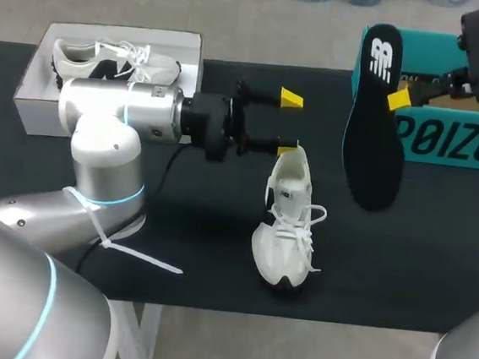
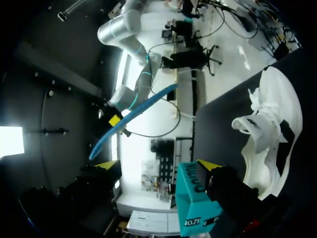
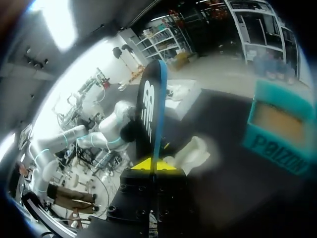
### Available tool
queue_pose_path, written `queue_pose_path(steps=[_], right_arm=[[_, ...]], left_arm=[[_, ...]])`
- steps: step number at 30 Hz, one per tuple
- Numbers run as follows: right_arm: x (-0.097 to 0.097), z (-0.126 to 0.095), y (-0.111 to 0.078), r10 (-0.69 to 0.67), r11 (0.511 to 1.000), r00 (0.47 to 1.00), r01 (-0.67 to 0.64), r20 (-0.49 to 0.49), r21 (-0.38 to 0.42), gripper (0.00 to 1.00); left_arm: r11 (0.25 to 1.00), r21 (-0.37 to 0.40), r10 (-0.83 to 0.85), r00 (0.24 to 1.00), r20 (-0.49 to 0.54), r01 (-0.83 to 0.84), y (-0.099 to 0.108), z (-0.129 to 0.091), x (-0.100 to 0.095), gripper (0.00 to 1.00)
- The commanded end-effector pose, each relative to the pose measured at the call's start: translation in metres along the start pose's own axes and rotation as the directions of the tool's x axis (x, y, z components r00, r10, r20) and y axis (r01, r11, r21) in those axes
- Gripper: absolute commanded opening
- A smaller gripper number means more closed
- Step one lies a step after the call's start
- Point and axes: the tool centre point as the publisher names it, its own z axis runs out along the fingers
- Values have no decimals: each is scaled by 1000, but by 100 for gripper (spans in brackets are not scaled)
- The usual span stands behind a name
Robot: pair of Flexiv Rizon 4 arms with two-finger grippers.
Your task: Take the shoe out of the shoebox, open the shoe tongue, remove and reinsert the insole, then place the shoe into the shoebox
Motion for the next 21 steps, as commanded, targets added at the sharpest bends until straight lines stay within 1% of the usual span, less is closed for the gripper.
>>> queue_pose_path(steps=[1, 3, 5, 13, 21], right_arm=[[-40, 28, -2, 47, 998, 997, -45, -55, 32, 0], [-49, 36, -5, 84, 996, 994, -82, -72, 34, 0], [-53, 42, -6, 103, 994, 991, -100, -84, 39, 0], [-50, 59, 4, 122, 990, 988, -115, -96, 78, 0], [-48, 78, 13, 144, 986, 982, -132, -119, 102, 0]], left_arm=[[999, 18, 31, 999, -20, -30, -5, -2, -3, 100], [999, 29, 45, 999, -23, -44, -8, -2, -2, 100], [997, 39, 68, 997, -34, -67, -12, -2, -1, 100], [989, 76, 132, 990, -49, -128, -21, 0, 8, 100], [984, 67, 172, 983, -60, -168, -24, 4, 15, 100]])
